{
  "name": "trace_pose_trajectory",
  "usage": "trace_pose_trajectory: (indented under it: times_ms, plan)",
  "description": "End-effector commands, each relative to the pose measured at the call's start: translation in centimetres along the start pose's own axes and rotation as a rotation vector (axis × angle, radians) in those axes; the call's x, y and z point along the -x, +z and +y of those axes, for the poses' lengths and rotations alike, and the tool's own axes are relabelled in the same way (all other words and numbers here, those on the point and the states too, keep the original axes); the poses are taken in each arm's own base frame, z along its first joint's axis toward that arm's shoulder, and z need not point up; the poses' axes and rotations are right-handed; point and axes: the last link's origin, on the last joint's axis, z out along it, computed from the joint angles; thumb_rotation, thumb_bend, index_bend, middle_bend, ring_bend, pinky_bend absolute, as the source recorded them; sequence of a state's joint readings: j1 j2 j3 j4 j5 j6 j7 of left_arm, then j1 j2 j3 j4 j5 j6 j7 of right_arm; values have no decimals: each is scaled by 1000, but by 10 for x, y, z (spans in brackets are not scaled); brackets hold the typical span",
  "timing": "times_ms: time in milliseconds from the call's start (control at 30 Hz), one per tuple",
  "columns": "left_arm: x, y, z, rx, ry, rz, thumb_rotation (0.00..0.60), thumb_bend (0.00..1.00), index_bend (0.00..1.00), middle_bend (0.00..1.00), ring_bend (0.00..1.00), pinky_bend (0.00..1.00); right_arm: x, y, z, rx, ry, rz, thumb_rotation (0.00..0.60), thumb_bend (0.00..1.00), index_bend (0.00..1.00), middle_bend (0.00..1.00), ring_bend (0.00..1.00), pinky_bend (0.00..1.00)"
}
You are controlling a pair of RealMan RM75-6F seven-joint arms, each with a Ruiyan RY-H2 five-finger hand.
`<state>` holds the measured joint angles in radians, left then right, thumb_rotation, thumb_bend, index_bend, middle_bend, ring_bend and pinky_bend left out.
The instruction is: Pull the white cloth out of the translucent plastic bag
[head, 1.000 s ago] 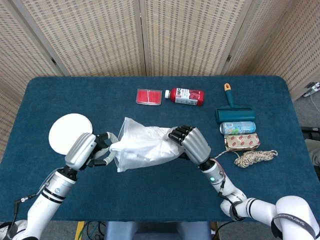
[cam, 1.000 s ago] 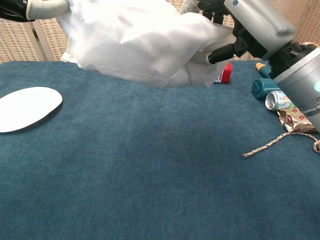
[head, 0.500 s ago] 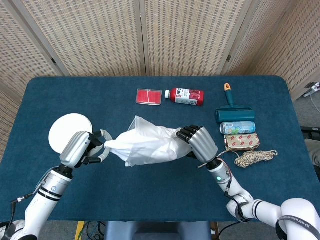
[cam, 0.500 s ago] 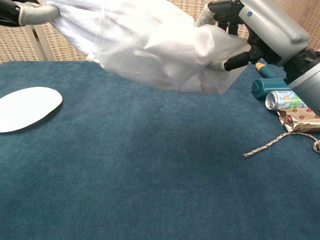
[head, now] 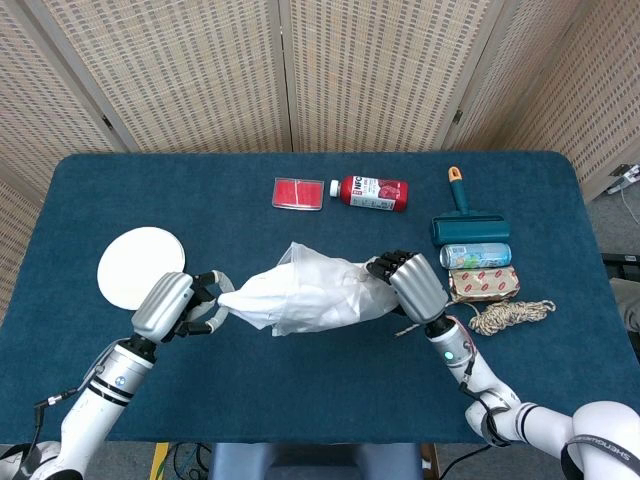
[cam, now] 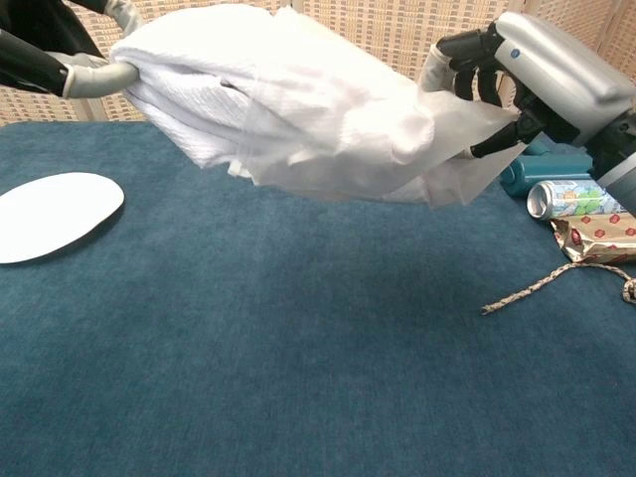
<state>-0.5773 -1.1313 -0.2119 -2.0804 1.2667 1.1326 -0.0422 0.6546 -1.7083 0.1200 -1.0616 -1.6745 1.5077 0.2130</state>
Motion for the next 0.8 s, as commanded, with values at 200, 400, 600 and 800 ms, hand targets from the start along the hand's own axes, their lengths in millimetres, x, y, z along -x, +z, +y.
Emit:
trace_pose_trajectory:
  times_ms: [200, 400, 600, 800]
  plan:
    - [22, 4, -2, 0, 20, -41, 600, 576, 760, 1000, 911, 1000, 4, -3, 1, 32, -14, -106, 600, 0, 106, 243, 278, 476]
    - [33, 3, -5, -5, 42, -68, 600, 576, 759, 1000, 911, 1000, 1, -5, 1, 38, -16, -114, 600, 0, 94, 190, 233, 437]
    - [43, -1, -10, -17, 67, -98, 600, 576, 758, 1000, 911, 1000, 2, -9, 3, 49, -18, -137, 600, 0, 94, 204, 232, 437]
    - [49, -4, -14, -24, 88, -114, 600, 576, 758, 1000, 911, 1000, 0, -12, 8, 69, -23, -142, 600, 0, 94, 222, 232, 437]
